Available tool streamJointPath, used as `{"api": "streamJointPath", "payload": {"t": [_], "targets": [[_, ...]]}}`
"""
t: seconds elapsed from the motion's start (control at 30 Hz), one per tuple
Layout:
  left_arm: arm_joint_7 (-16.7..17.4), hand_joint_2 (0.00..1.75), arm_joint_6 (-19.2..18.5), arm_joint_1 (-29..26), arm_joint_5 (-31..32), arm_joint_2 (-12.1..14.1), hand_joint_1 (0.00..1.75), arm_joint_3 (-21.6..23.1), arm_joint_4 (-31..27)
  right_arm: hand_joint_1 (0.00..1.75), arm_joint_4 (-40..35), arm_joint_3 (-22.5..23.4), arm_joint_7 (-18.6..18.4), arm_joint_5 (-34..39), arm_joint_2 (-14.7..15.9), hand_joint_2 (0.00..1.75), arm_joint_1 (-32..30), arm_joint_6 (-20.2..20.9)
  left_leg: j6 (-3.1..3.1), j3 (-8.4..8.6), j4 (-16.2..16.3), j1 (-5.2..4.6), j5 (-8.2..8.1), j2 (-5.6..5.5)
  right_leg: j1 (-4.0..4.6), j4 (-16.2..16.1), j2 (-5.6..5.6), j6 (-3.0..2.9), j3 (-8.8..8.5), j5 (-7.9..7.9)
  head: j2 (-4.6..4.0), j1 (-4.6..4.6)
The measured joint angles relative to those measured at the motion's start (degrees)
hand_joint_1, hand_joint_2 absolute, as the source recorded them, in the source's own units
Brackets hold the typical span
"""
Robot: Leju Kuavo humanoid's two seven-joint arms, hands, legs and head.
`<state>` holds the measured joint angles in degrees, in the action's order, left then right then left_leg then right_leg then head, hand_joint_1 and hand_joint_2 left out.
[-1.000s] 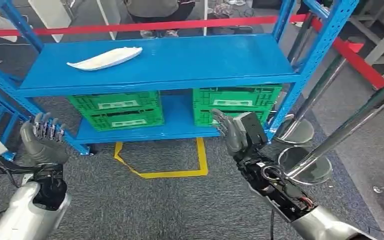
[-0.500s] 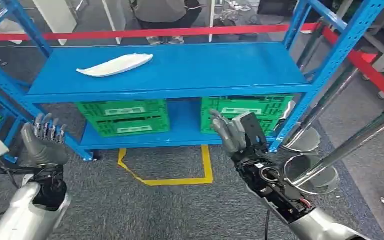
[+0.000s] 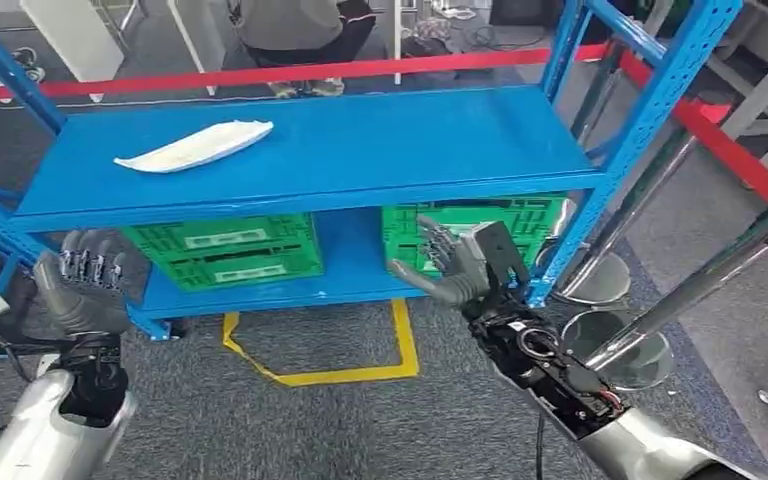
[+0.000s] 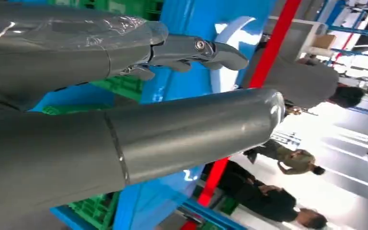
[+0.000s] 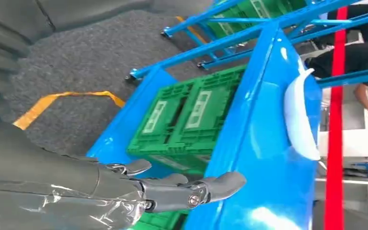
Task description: Take the parts from the cabinet and place them on the table.
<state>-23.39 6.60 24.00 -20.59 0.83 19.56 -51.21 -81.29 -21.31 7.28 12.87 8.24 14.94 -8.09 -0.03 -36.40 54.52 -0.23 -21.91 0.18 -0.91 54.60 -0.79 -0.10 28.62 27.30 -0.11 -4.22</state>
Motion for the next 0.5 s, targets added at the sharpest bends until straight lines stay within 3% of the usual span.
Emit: {"api": "streamJointPath", "payload": {"t": [0.03, 0.07, 0.1, 0.13, 0.17, 0.2, 0.27, 0.3, 0.33, 0.37, 0.4, 0.47, 0.5], "targets": [[0.02, 0.00, 0.00, 0.05, 0.00, -0.02, 0.00, 0.00, -0.04, 0.00, -0.02, 0.02, -0.04, -0.02, 0.00, 1.75, 0.11, 0.00, 0.37, 0.24, -0.11, -0.15, -1.00, -0.04, -0.14, -0.43, -0.05, 0.44, 0.11, 0.21, -0.04, -0.54], [0.02, 0.00, 0.02, -0.05, -0.02, -0.02, 0.00, 0.00, -0.13, 0.00, -0.02, 0.00, -0.04, -0.02, 0.00, 1.75, 0.04, 0.02, 0.80, 0.41, -0.70, -0.22, -0.16, -0.12, -0.14, -0.60, -0.03, 0.76, -0.55, 0.15, -0.02, -0.87], [0.02, 0.00, 0.02, 0.00, 0.00, 0.00, 0.00, 0.00, -0.13, 0.00, -0.02, 0.00, -0.02, -0.02, 0.00, 1.75, -0.04, 0.02, 1.29, 0.86, -0.88, 0.05, -0.19, -0.16, 0.04, 0.07, -0.04, 1.32, -0.64, -0.39, -0.02, -0.67], [0.00, 0.00, 0.02, -0.02, 0.00, 0.02, 0.00, 0.00, -0.18, 0.00, -0.02, 0.00, -0.02, -0.02, 0.00, 1.75, 0.02, 0.02, 1.65, 1.75, -0.94, 0.13, 0.04, -0.27, 0.05, 0.02, 0.00, 1.63, -1.19, -0.09, 0.00, -0.57], [-0.02, 0.00, 0.02, -0.02, 0.00, 0.02, 0.00, 0.00, -0.24, 0.00, -0.02, 0.04, -0.02, 0.00, 0.00, 1.75, -0.02, 0.02, 1.84, 2.42, -1.15, 0.37, 0.00, -0.21, -0.18, 1.23, 0.27, 1.82, -0.63, 0.84, 0.00, -0.28], [-0.04, 0.00, 0.02, 0.18, 0.00, 0.00, 0.00, 0.00, -0.28, 0.00, -0.02, 0.07, 0.02, -0.02, 0.00, 1.75, 0.23, 0.00, 2.13, 2.87, -1.13, 0.41, -0.29, -0.23, -0.12, 4.52, 0.30, 1.91, 0.84, 2.06, 0.00, -0.17], [-0.02, 0.00, 0.02, 0.10, 0.00, -0.07, 0.00, 0.00, -0.26, 0.00, -0.02, 0.09, -0.02, -0.02, 0.00, 1.75, 0.21, 0.00, 2.31, 3.41, -1.13, 0.34, -0.93, -0.24, -0.14, 14.27, 0.31, 2.40, 6.58, 5.66, 0.00, -0.26], [-0.02, 0.00, 0.00, -0.03, 0.00, -0.11, 0.00, 0.00, -0.26, 0.00, 0.00, 0.04, -0.07, -0.11, 0.00, 1.75, 0.05, 0.02, 2.33, 3.73, -1.12, 0.28, -1.26, -0.25, -0.15, 17.49, 0.32, 2.45, 8.83, 7.23, 0.00, -0.33], [-0.02, 0.00, 0.00, -0.14, 0.00, -0.11, 0.00, 0.00, -0.26, 0.00, 0.07, 0.04, -0.09, -0.20, 0.00, 1.75, 0.02, 0.18, 2.36, 4.15, -1.10, 0.24, -1.61, -0.28, -0.16, 18.54, 0.34, 2.54, 10.15, 7.36, 0.00, -0.28], [-0.02, 0.00, -0.02, -0.18, 0.00, -0.13, 0.00, 0.00, -0.26, 0.00, 0.11, 0.13, -0.13, -0.37, 0.02, 1.75, 0.08, 0.17, 2.31, 4.69, -1.10, 0.22, -2.00, -0.35, -0.16, 16.89, 0.36, 2.41, 10.15, 5.80, 0.00, -0.28], [-0.04, 0.00, -0.04, -0.17, 0.00, -0.13, 0.00, 0.00, -0.26, 0.00, 0.15, 0.33, -0.15, -0.76, 0.02, 1.75, 0.23, 0.15, 2.20, 5.32, -1.10, 0.22, -2.43, -0.42, -0.15, 12.79, 0.39, 2.14, 8.96, 2.82, 0.00, -0.28], [-0.04, 0.00, -0.07, -0.05, 0.00, -0.17, 0.00, 0.00, -0.26, 0.00, 0.20, 0.61, -0.15, -1.22, 0.18, 1.75, 0.74, 0.17, 1.84, 6.66, -1.10, 0.19, -3.38, -0.43, 0.00, 1.92, 0.49, 1.33, 5.16, -4.69, 0.00, -0.26], [-0.09, 0.00, -0.07, 0.02, 0.00, -0.20, 0.00, 0.00, -0.26, 0.00, 0.31, 0.70, -0.15, -1.31, 0.28, 1.75, 1.08, 0.22, 1.61, 7.05, -1.04, 0.08, -3.66, -0.46, 0.24, 0.37, 0.60, 1.11, 4.91, -4.13, 0.00, -0.68]]}}
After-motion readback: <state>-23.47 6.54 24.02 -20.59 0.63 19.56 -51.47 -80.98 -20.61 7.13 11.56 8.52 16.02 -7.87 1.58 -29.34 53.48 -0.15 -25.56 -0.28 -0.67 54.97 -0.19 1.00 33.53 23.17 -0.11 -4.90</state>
